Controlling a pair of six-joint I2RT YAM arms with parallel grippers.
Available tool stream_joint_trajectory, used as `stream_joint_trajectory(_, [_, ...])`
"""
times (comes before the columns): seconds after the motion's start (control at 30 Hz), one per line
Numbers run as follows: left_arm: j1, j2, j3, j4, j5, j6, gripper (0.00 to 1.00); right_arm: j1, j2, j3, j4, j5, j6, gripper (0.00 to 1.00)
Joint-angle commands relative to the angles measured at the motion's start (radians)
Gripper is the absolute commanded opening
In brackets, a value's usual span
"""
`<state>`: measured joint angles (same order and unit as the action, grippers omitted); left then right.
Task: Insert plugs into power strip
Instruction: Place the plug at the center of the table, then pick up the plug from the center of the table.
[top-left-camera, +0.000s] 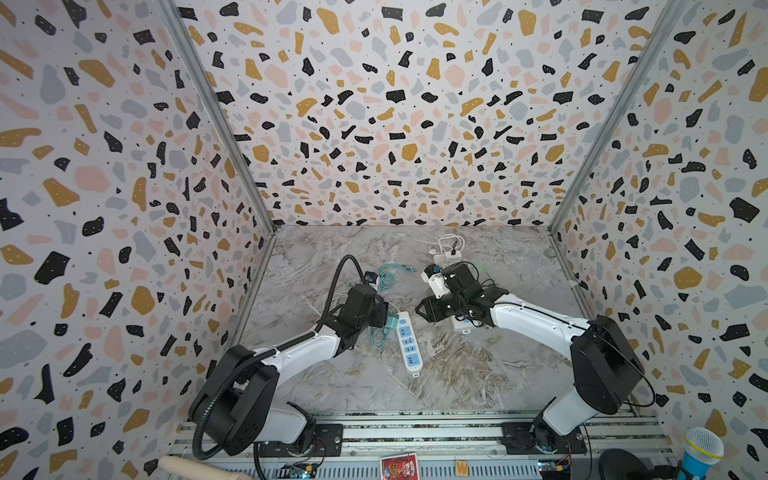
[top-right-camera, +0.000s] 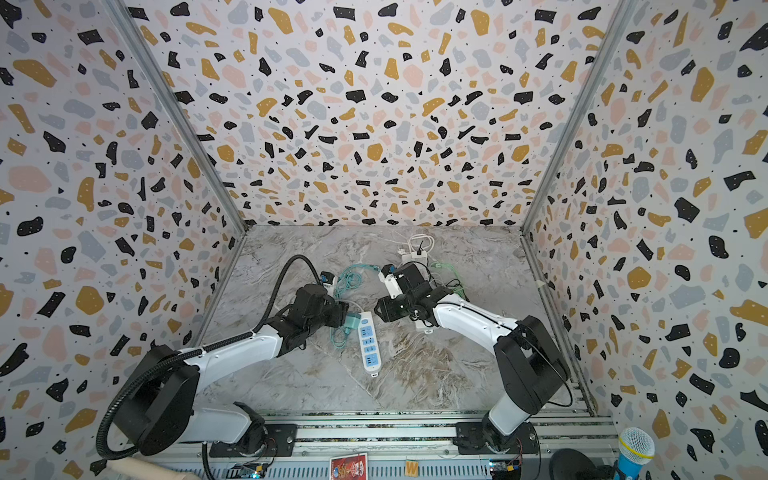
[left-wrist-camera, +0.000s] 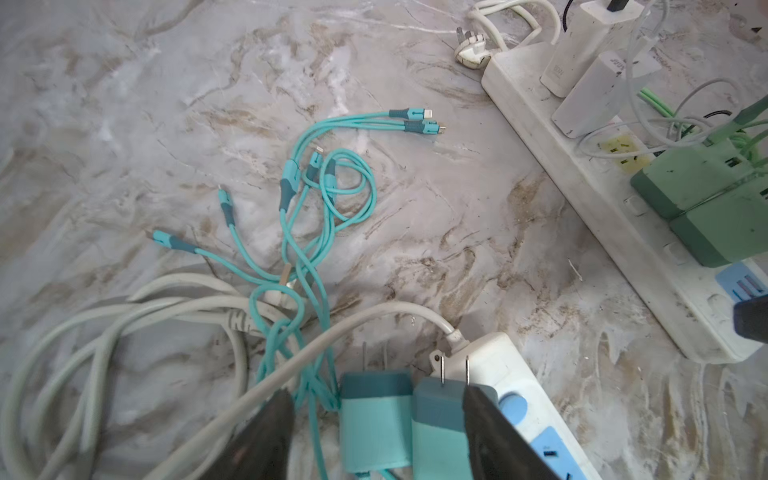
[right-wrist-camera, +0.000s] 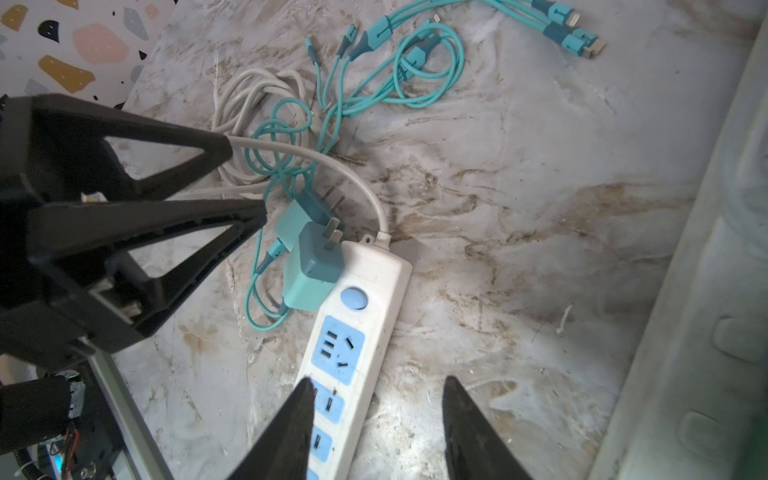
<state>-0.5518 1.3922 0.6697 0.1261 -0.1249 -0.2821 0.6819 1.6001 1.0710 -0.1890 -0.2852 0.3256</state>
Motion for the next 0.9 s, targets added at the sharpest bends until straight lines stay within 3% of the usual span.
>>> stream_joint_trajectory(0.0, [0.003, 0.023, -0.010, -0.016, 0.040, -0.007, 0.54, -0.008, -0.012, 0.003, 0.009, -0.011, -0.014, 0.51])
stream_joint_trajectory(0.23, [0.003, 0.075, 0.009, -0.056, 0.020, -0.023, 0.41, -0.030, -0.039, -0.037, 0.026, -0.019, -0.010, 0.50])
stream_joint_trajectory(0.5, [0.003, 0.176, 0.046, -0.080, 0.013, -0.053, 0.40, -0.053, -0.072, -0.067, 0.028, -0.022, -0.012, 0.50])
stream_joint_trajectory(0.87, [-0.003, 0.216, 0.054, -0.096, 0.011, -0.056, 0.59, -0.067, -0.086, -0.082, 0.031, -0.033, -0.012, 0.50])
